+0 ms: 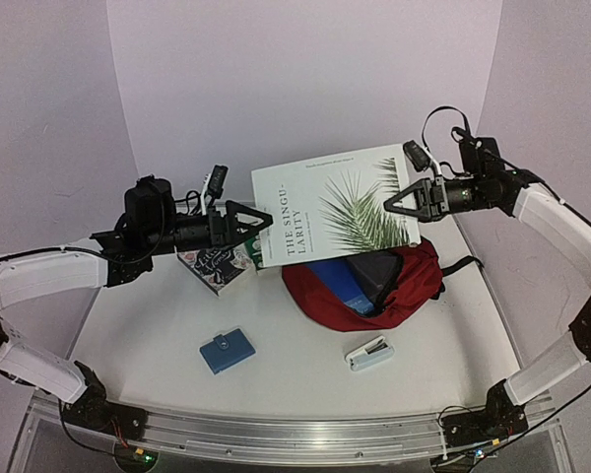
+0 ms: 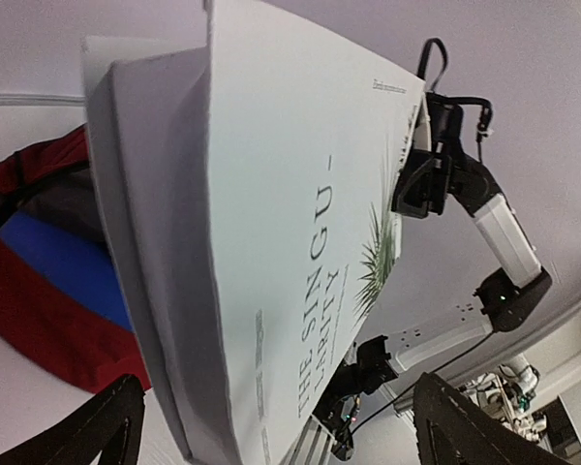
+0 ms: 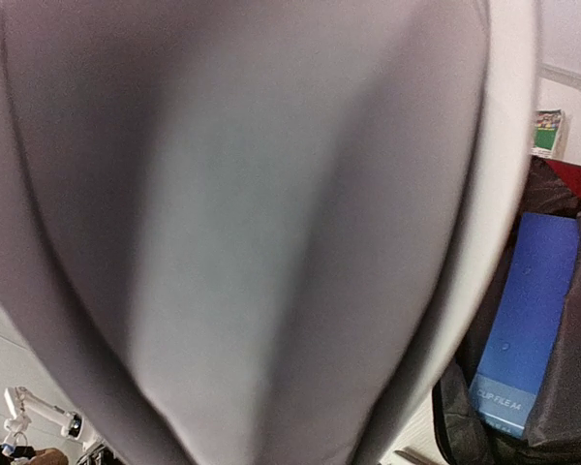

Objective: Pack the student bag
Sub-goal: Pick up the book from the center of the board.

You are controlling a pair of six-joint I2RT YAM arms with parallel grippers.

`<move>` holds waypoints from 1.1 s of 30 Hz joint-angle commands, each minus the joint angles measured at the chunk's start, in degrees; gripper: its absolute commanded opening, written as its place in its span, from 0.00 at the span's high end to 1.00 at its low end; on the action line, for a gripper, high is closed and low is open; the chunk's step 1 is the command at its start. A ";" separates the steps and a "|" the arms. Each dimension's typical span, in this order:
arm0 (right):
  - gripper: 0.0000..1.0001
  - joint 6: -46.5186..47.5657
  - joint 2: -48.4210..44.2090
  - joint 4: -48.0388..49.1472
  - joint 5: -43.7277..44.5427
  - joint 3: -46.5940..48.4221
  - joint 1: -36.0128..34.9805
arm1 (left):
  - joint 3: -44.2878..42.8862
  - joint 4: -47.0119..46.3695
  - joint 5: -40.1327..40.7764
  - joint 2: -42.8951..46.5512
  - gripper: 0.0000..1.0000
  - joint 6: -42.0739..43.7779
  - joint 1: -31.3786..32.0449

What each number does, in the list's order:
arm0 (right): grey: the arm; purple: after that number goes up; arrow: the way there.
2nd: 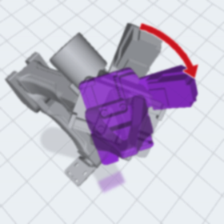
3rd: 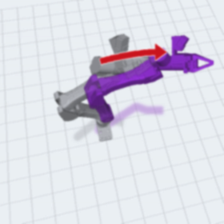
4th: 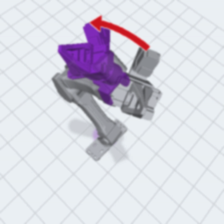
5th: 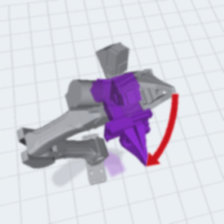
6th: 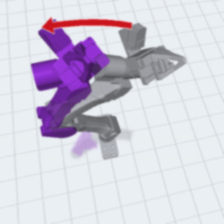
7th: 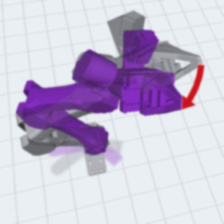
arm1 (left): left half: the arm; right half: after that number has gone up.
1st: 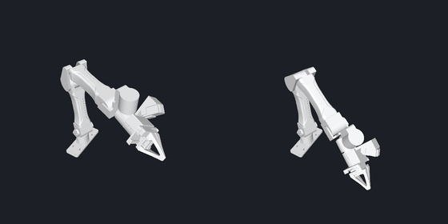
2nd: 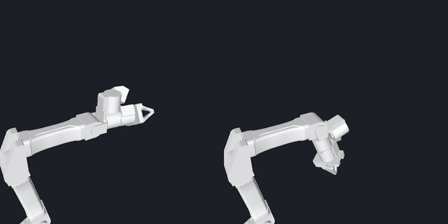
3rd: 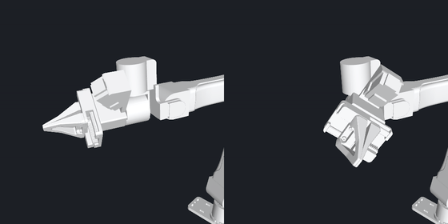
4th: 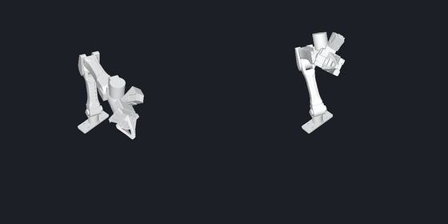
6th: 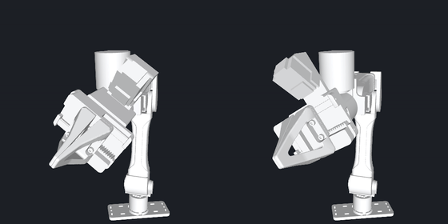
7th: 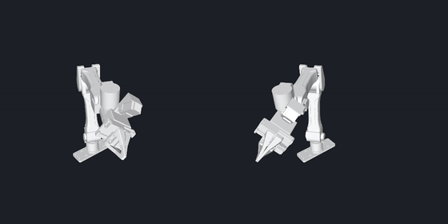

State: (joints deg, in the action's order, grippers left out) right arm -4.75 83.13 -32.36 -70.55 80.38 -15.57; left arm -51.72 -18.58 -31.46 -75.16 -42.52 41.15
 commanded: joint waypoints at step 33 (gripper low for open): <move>0.07 8.88 14.68 -1.85 50.52 10.23 -1.47 | 12.72 -14.94 6.53 3.22 0.84 -20.41 -5.34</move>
State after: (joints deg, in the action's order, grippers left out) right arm -1.68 93.65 -32.61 -26.46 87.57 -15.88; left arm -40.60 -31.62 -29.05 -73.86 -59.05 36.49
